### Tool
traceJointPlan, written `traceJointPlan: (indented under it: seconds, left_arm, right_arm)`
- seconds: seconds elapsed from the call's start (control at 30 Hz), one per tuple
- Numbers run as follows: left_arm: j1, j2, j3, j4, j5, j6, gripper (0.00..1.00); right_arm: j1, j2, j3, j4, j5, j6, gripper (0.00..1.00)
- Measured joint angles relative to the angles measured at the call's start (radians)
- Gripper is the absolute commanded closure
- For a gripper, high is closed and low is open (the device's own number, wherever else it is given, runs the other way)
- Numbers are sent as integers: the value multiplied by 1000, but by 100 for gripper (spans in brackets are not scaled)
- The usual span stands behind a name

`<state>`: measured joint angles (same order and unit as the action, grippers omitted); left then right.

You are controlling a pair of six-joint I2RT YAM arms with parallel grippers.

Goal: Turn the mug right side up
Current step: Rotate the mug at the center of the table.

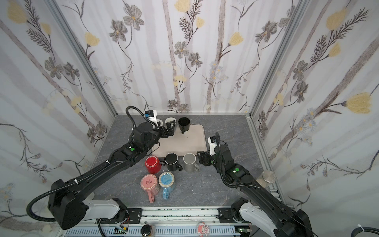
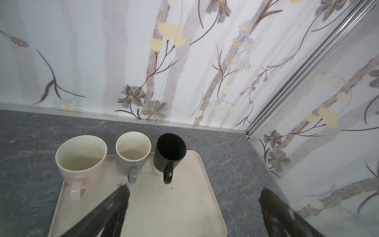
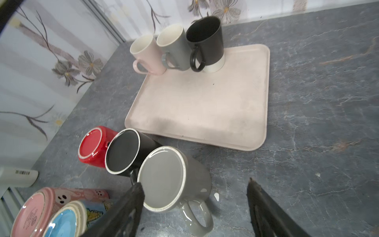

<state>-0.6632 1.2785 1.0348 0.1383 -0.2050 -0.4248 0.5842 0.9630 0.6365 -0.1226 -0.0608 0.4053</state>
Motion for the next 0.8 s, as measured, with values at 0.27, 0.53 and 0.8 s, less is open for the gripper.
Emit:
traceJointPlan:
  seconds: [0.27, 0.53, 0.8]
  left_arm:
    - [12, -203, -183, -9, 3, -30, 0]
    - [39, -217, -201, -23, 8, -50, 0]
    - [63, -206, -212, -31, 41, -75, 0]
  right_arm:
    - [58, 95, -28, -14, -72, -51, 24]
    - [113, 227, 3, -40, -60, -105, 32]
    - [207, 293, 32, -89, -33, -129, 51]
